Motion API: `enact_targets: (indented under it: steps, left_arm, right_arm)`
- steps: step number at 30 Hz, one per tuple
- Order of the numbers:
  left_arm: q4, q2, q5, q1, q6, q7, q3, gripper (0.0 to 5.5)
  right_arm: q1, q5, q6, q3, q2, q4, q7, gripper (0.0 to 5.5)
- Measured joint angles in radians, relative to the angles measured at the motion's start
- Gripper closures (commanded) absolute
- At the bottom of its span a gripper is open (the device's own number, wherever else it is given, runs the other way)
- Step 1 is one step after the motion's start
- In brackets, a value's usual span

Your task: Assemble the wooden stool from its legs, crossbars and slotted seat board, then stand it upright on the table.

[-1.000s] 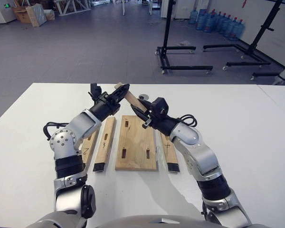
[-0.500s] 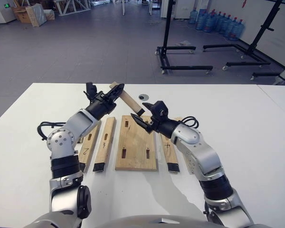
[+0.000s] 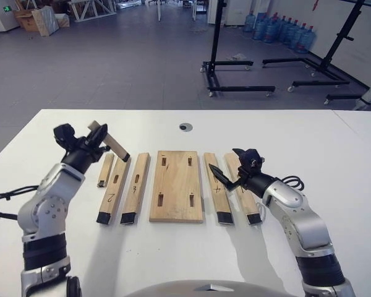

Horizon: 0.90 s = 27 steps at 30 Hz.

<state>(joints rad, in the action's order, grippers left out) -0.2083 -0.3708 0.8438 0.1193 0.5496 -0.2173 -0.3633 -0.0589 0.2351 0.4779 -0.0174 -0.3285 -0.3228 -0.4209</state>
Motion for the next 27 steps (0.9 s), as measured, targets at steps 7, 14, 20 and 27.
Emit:
enact_targets:
  steps: [7, 14, 20, 27]
  left_arm:
    - [-0.007, 0.009, -0.091, -0.092, -0.097, -0.065, 0.004, 5.12]
    - [0.012, 0.014, -0.151, -0.113, -0.129, -0.092, 0.006, 5.12]
    - [0.058, 0.032, -0.191, -0.112, -0.162, -0.106, 0.008, 5.12]
    - [0.070, 0.041, -0.247, -0.100, -0.206, -0.118, 0.025, 5.12]
  right_arm:
    - [-0.008, 0.032, 0.023, 0.037, 0.033, 0.035, 0.022, 0.29]
    - [-0.010, 0.039, 0.026, 0.015, 0.053, 0.035, 0.033, 0.29]
    - [-0.010, 0.039, 0.027, -0.001, 0.053, 0.036, 0.037, 0.29]
    - [-0.010, 0.039, 0.034, -0.017, 0.049, 0.039, 0.037, 0.29]
